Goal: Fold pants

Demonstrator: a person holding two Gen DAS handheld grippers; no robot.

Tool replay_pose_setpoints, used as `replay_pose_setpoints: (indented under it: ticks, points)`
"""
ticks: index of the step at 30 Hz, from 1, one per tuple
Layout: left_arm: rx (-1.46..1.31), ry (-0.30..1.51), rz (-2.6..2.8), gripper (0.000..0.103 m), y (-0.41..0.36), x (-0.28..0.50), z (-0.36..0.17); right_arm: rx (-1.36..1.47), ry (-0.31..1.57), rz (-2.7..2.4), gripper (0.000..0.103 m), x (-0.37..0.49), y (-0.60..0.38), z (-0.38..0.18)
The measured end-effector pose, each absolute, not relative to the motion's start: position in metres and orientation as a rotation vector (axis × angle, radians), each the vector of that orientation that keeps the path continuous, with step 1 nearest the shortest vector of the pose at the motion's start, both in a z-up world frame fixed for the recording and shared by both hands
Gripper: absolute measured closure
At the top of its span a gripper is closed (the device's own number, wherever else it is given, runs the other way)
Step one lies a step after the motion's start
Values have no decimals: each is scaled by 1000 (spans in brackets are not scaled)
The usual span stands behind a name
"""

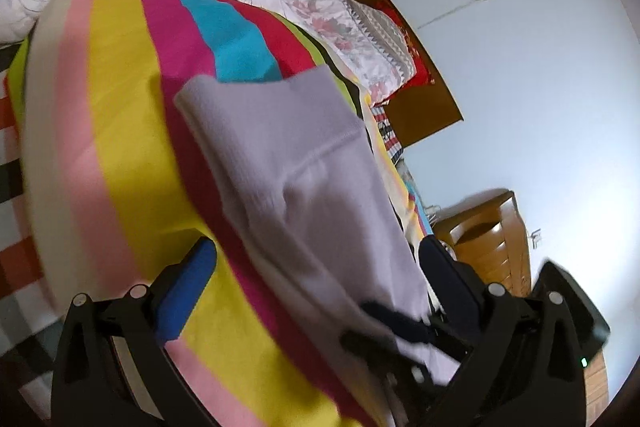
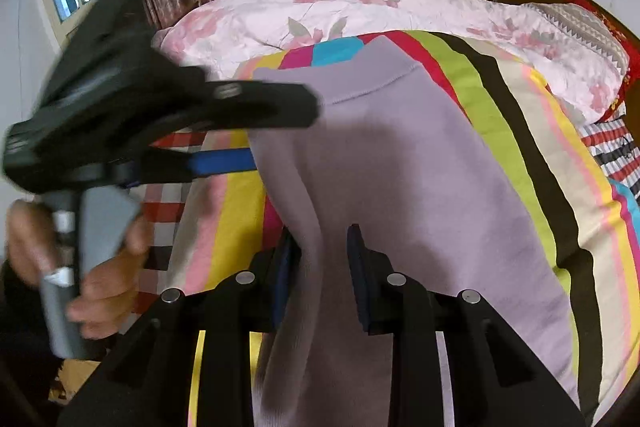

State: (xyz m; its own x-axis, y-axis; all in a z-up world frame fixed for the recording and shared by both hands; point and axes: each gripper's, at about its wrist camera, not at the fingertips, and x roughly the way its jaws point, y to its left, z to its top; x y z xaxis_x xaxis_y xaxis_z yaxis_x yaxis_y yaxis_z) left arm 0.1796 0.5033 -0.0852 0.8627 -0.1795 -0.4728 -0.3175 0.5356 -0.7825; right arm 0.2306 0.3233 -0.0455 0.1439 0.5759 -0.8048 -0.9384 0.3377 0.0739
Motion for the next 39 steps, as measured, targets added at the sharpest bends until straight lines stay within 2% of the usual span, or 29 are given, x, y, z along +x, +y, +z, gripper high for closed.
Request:
replay_pose_setpoints:
  ticks: [1,2,3,4,5,6,7,8,11,15,18,20,23,26,27,28,29,34,39]
  points:
    - [-1011,539,80,15,505,182,-85,-510,863,1166,77,231,322,-45]
    - [-1005,543,72,33,508,188,-88,-504,868,1170,76,232,319,-44]
    - [-1004,555,78,46,512,191,-90,-493,877,1177,75,233,318,-44]
    - [-1003,559,87,52,516,195,-94,-472,891,1194,69,233,315,-43]
    - [-999,560,95,69,518,195,-97,-452,907,1214,62,234,313,-42]
    - [-998,564,104,78,521,195,-99,-422,920,1227,38,236,307,-38]
    - [-1012,560,82,78,525,194,-102,-394,911,1220,19,237,298,-33]
    - [-1020,550,67,81,527,193,-103,-358,881,1203,18,240,285,-24]
    - [-943,541,54,85,525,193,-96,-284,894,1098,18,259,240,-10]
    - [-882,500,38,85,520,192,-77,-295,945,1009,18,261,199,-18]
    - [-885,493,50,85,519,196,-72,-472,974,994,16,232,207,-52]
    - [-888,491,69,85,515,197,-66,-571,806,962,15,206,206,-55]
    - [-798,482,90,86,499,190,-43,-505,906,978,16,221,207,-43]
    - [-724,453,96,86,481,183,-16,-484,855,917,15,239,210,-33]
    - [-694,443,98,86,473,182,-3,-515,891,876,14,248,215,-41]
    - [-677,439,94,86,468,182,4,-527,949,866,8,253,218,-53]
    - [-629,428,85,86,455,181,19,-454,966,901,5,262,213,-57]
    - [-380,398,41,86,380,178,79,-394,993,895,5,253,181,-40]
    - [-119,360,-100,86,262,168,116,-23,792,751,5,209,37,13]
